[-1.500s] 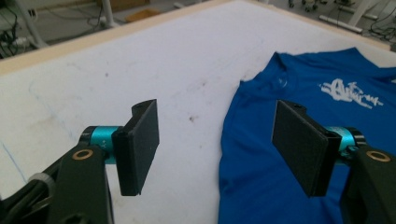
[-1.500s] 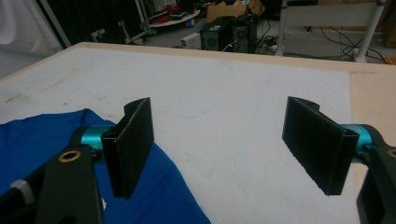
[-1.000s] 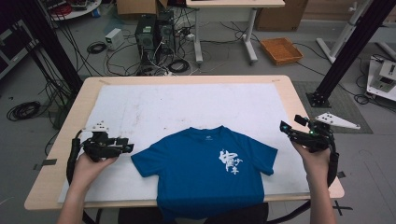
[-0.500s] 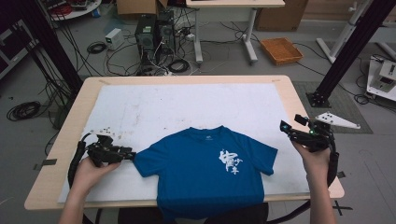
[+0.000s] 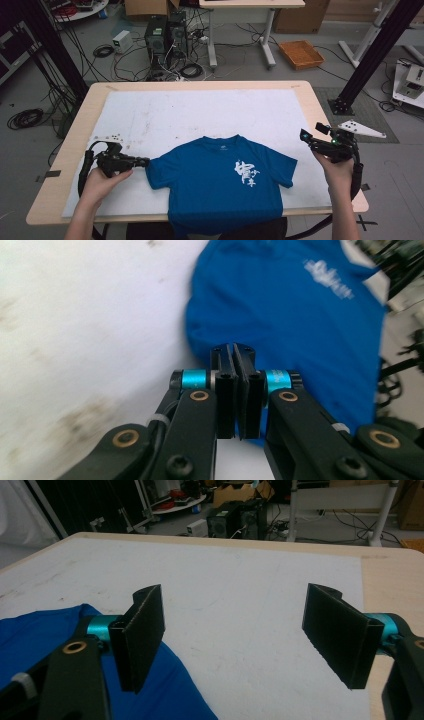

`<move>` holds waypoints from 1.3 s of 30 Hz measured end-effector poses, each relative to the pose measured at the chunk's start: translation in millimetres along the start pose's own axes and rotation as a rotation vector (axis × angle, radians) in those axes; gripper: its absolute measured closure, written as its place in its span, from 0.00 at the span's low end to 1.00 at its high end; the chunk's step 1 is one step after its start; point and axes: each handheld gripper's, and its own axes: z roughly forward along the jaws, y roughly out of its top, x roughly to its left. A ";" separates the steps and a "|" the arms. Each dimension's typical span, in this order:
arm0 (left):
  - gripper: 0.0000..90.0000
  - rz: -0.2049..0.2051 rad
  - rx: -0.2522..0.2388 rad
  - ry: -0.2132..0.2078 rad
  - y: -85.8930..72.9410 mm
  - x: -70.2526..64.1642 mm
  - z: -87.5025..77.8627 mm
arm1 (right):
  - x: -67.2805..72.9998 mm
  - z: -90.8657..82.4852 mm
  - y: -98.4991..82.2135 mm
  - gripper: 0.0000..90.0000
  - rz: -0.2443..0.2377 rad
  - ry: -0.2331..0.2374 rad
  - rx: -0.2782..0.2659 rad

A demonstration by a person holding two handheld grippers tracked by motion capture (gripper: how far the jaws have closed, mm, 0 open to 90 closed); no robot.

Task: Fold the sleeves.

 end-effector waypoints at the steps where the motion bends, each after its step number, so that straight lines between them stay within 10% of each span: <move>1: 0.97 -0.008 -0.010 -0.014 2.1 -3.3 1.5 | 0.0 0.0 0.0 0.28 0.000 0.000 0.000; 16: 0.98 -0.076 -0.059 -0.249 42.1 -58.9 58.1 | -0.4 -1.7 1.2 0.28 0.006 -0.001 -0.006; 32: 0.97 -0.011 0.021 -0.269 50.3 -85.5 129.8 | -2.3 -0.1 -2.0 0.28 0.012 -0.009 0.002; 34: 0.76 0.011 -0.014 -0.236 50.6 -86.1 130.2 | -1.6 0.8 -2.5 0.28 0.011 -0.011 0.005; 39: 0.59 0.078 -0.094 -0.173 52.3 -85.6 119.1 | -1.8 2.2 -3.7 0.28 0.013 -0.016 0.016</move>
